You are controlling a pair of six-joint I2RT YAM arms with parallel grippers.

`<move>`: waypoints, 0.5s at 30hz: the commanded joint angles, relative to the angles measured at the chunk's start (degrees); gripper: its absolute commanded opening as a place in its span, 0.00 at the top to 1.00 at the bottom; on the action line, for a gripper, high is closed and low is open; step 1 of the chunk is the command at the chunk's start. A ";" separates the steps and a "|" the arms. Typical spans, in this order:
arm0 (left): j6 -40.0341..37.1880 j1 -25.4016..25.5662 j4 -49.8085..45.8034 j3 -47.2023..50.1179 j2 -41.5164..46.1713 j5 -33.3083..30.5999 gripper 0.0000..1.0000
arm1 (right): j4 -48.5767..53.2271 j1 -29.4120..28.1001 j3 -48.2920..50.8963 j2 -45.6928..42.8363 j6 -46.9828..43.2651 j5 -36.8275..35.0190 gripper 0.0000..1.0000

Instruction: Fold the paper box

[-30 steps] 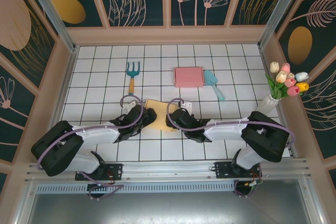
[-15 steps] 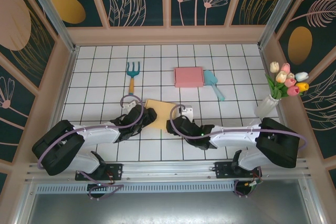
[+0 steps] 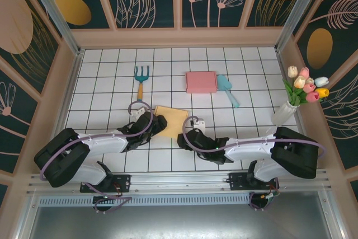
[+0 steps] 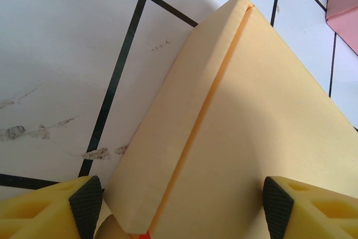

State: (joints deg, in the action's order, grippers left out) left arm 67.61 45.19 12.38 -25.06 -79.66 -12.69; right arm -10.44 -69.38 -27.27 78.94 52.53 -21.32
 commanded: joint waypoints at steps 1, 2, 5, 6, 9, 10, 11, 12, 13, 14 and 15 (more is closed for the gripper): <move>0.05 0.03 -4.18 0.47 -0.93 -1.91 0.24 | 0.03 -0.67 -0.87 -0.70 1.02 -1.18 0.41; 0.06 -0.01 -4.17 0.37 -1.07 -1.92 0.24 | 0.03 -0.73 -0.94 -0.71 1.05 -1.25 0.41; 0.06 -0.04 -4.05 0.27 -1.39 -1.86 0.24 | 0.35 -0.93 -1.29 -0.72 0.91 -1.77 0.41; 0.04 -0.01 -4.03 0.19 -1.47 -1.90 0.24 | 0.69 -1.06 -1.46 -0.71 0.91 -2.08 0.41; 0.05 -0.04 -3.90 0.14 -1.75 -1.88 0.24 | 1.67 -1.50 -2.13 -0.93 0.82 -2.98 0.41; 0.06 0.03 -3.81 0.10 -1.90 -1.81 0.24 | 1.73 -1.56 -2.26 -1.00 0.82 -3.04 0.41; 0.06 0.04 -3.69 0.10 -1.99 -1.76 0.24 | 1.58 -1.69 -2.34 -0.98 0.78 -3.05 0.41; 0.03 0.03 -3.66 0.05 -2.19 -1.73 0.24 | 1.25 -1.71 -2.48 -0.98 0.76 -2.99 0.41; 0.05 -0.07 -3.53 0.10 -2.39 -1.65 0.24 | 0.92 -1.70 -2.59 -0.96 0.67 -2.79 0.41; -0.01 -0.01 -3.42 0.03 -2.46 -1.62 0.24 | 0.50 -1.68 -2.75 -0.87 0.56 -2.68 0.42; -0.11 -0.01 -3.43 -0.03 -2.53 -1.51 0.24 | 0.18 -1.69 -2.94 -0.65 0.55 -2.61 0.42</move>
State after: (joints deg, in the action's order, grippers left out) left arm 67.61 45.19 12.43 -25.23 -79.96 -12.82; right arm -9.69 -70.61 -28.64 78.89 52.90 -22.61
